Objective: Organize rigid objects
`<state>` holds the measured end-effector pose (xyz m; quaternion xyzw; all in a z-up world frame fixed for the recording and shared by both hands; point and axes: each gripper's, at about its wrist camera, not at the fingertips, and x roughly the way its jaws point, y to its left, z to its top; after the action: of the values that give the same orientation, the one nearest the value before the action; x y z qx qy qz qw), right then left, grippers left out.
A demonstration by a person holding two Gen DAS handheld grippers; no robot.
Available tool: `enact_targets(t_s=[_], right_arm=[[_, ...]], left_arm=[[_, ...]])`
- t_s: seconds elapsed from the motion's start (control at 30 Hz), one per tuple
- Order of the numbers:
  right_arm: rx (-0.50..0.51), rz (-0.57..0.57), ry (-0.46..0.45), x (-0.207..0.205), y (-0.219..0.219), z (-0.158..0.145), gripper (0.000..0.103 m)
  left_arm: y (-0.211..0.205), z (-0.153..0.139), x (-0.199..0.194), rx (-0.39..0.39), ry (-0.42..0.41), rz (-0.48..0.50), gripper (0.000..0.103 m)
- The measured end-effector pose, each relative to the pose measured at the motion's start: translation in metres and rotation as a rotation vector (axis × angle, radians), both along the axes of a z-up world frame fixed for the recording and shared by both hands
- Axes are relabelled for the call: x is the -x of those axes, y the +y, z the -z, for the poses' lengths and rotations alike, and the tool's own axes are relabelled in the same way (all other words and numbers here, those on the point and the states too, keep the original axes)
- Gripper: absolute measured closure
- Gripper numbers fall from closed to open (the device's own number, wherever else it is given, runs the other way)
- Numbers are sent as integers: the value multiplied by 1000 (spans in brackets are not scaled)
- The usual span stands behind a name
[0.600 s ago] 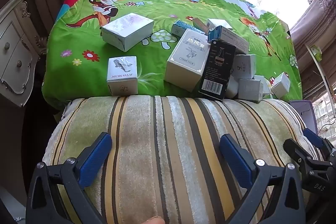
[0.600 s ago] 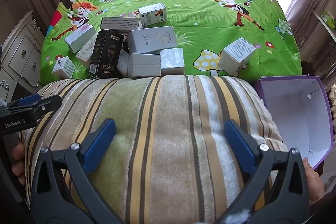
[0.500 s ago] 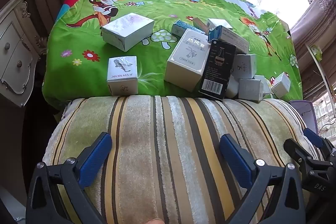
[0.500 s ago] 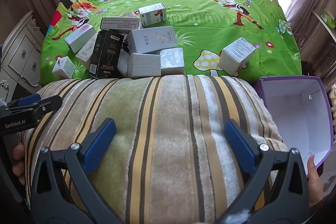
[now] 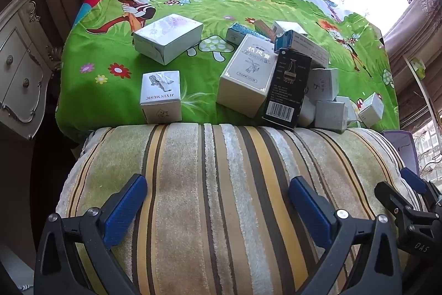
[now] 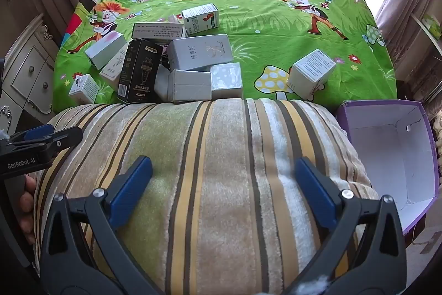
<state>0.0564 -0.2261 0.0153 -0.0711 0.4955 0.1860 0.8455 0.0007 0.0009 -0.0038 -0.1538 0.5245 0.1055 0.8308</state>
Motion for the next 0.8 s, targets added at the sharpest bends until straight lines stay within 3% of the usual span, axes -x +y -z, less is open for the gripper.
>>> enact_targets(t_s=[0.8], right_arm=[[-10, 6, -24, -1, 1, 3, 0]], left_arm=[[-2, -4, 1, -11, -30, -16, 0]])
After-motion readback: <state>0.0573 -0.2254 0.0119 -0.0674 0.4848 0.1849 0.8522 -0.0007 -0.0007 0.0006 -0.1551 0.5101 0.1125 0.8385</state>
